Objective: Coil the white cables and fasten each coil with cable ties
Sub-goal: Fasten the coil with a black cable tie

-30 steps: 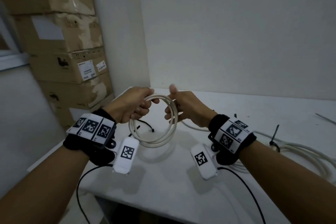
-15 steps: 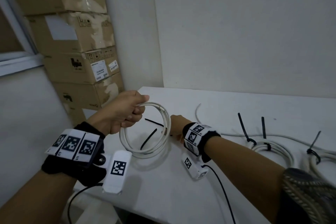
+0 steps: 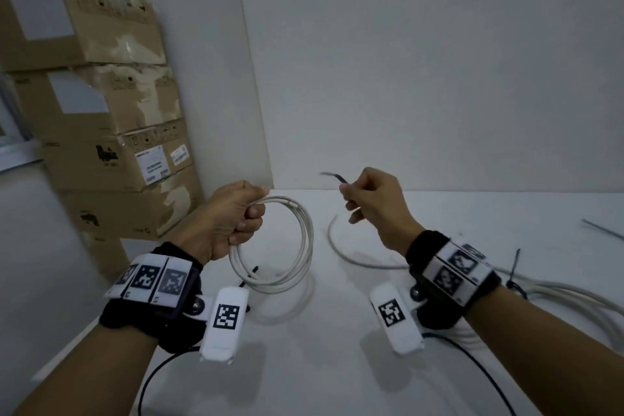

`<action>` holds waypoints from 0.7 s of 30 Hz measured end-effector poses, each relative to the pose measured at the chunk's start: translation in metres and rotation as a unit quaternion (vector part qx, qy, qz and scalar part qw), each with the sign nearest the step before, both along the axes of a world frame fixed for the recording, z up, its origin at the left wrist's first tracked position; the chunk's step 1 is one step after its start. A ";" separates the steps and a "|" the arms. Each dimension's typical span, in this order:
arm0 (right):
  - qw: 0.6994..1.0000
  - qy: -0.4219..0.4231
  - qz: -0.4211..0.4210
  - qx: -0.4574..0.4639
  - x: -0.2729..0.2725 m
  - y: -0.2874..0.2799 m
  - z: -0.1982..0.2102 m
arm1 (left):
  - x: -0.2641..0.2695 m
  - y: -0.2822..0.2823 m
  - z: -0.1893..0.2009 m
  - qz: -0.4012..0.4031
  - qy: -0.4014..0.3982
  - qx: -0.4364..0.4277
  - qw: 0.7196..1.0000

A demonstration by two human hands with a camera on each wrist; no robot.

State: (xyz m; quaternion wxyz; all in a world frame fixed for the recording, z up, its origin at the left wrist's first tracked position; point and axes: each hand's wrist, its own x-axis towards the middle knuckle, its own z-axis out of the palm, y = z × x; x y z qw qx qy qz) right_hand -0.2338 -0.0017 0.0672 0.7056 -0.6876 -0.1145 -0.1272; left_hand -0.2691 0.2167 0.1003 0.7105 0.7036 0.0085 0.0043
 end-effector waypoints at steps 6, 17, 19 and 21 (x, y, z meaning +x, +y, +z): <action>0.991 -0.046 0.037 0.121 -0.076 -0.037 0.001 | 0.015 -0.054 0.011 -0.016 -0.032 -0.039 0.999; 0.991 0.067 -0.031 0.114 -0.093 -0.062 -0.038 | 0.021 -0.113 0.023 -0.069 -0.055 -0.030 0.996; 0.982 0.081 -0.013 0.168 -0.087 -0.060 -0.030 | 0.016 -0.121 0.023 -0.081 -0.057 -0.023 0.995; 0.969 0.105 0.013 0.222 -0.084 -0.057 -0.021 | 0.012 -0.127 0.021 -0.087 -0.059 -0.009 0.994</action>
